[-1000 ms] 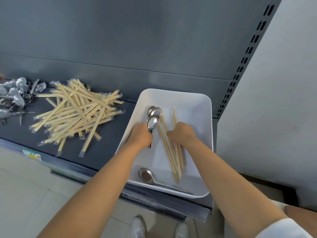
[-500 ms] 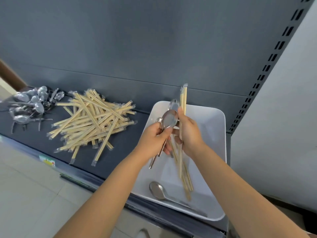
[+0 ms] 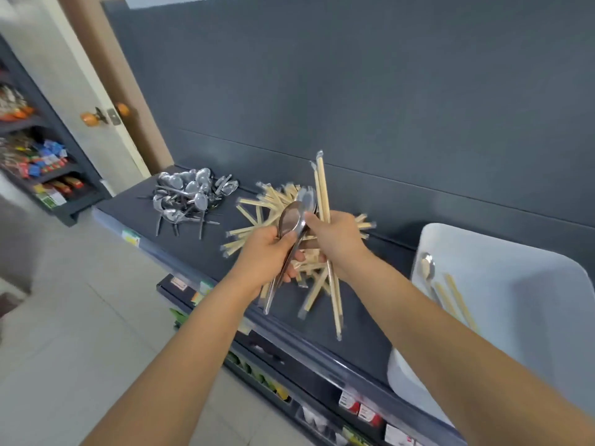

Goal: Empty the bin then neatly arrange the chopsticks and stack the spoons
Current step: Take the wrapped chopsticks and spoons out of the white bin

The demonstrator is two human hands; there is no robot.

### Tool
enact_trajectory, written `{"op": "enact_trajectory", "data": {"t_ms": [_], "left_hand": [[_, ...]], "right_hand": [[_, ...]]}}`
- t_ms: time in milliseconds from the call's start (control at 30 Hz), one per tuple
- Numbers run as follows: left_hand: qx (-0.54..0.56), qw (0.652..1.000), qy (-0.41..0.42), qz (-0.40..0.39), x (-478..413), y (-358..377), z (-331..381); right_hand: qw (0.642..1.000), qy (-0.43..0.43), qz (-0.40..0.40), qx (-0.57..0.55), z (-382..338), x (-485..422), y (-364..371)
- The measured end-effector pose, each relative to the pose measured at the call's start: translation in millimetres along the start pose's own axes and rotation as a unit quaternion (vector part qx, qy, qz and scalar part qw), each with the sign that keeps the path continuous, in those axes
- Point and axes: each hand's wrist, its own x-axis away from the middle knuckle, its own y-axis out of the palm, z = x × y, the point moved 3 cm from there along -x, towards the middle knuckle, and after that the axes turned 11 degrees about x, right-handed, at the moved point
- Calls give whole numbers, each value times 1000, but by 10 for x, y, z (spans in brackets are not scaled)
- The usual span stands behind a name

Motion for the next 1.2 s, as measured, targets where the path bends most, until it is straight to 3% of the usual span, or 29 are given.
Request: {"op": "enact_trajectory", "data": {"t_ms": [133, 267, 500, 733, 867, 967, 1100, 1200], "left_hand": [[-25, 1000, -17, 3, -201, -1037, -193], [-20, 999, -35, 15, -415, -1985, -375], [-38, 996, -71, 44, -1093, -3091, -555], [-126, 988, -79, 25, -2265, -3568, -620], [-135, 987, -85, -3, -2968, -3666, -572], [-210, 975, -51, -44, -3425, -3735, -561], [-289, 952, 18, -94, -3833, -3787, -587], [-289, 947, 37, -135, -4064, -3816, -577]], "right_hand": [[997, 44, -32, -61, -63, -139, 1097], [993, 94, -67, -39, -153, -254, 2008], [989, 132, -58, -18, -247, -837, 2807], [993, 91, -66, 45, -337, -1885, 3151], [990, 126, -44, 55, -287, -2486, 3286], [984, 160, -41, 62, -197, -2772, 3445], [983, 185, 18, 5, -190, -2986, 3550], [982, 173, 78, 6, -294, -3108, 3535]]}}
